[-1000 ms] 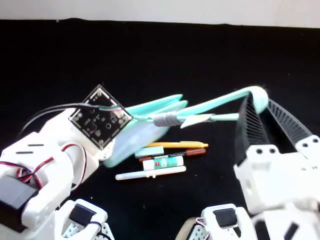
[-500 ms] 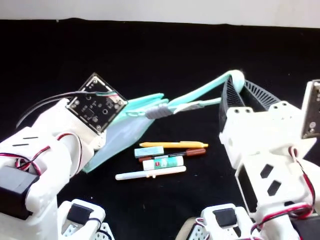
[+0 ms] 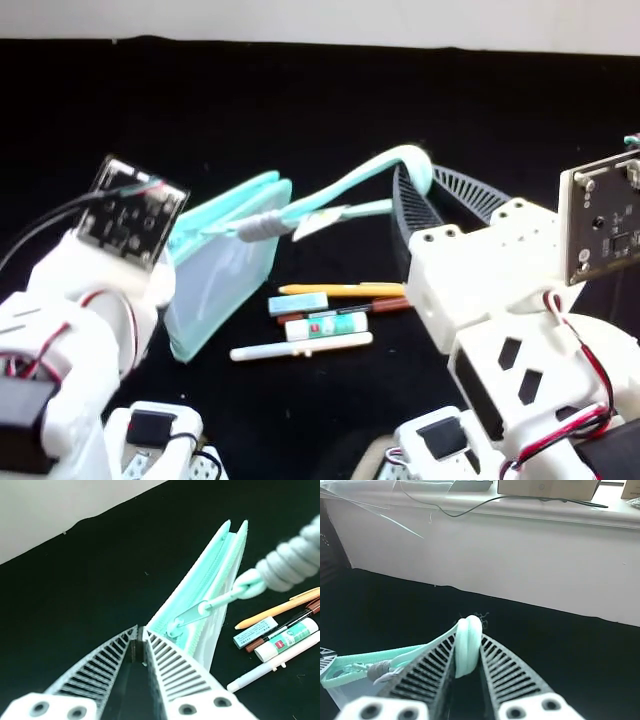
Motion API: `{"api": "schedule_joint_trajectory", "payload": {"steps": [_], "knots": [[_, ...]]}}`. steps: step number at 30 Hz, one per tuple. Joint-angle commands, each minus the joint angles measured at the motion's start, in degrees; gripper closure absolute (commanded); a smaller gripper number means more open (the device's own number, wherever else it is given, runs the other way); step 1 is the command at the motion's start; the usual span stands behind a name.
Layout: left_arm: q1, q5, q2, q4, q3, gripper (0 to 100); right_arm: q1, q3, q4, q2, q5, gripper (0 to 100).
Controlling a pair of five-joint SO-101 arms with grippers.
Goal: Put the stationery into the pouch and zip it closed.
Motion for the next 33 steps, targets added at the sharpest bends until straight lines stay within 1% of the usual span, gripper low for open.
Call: {"api": "schedule_joint_trajectory", "payload": {"steps": [1,3,5,8,12,18,25,28,30,33], "knots": [[-0.8,1.0,-4.2,0.4,3.9,94,-0.4,0.0,-1.5,0.0,-0.4,99.1],[-0.9,1.2,-7.2,0.4,6.9,88,-0.4,0.0,-1.5,0.0,-0.4,99.1],[-1.0,3.4,-9.9,0.4,9.7,80,-0.4,0.0,-1.5,0.0,-0.4,99.1],[-1.0,5.6,-13.1,0.4,12.9,73,-0.4,0.0,-1.5,0.0,-0.4,99.1],[-1.0,7.6,-16.0,0.4,14.6,73,-0.5,0.1,-1.5,0.0,-0.4,99.1],[-0.8,10.9,-16.2,0.5,17.6,73,-0.5,0.1,-2.2,0.0,-0.4,99.1],[-0.8,11.2,-16.7,0.6,28.0,73,-0.5,0.1,-3.1,0.1,-0.5,99.1],[-0.7,11.2,-16.7,0.6,29.6,73,-0.5,0.1,-3.1,0.1,-1.8,99.1],[-0.7,11.1,-16.7,0.8,29.6,77,-0.4,0.1,-3.1,0.2,-2.5,99.1],[-0.7,10.9,-16.7,0.8,29.5,88,-0.4,0.2,-3.8,0.2,-2.7,99.1]]}}
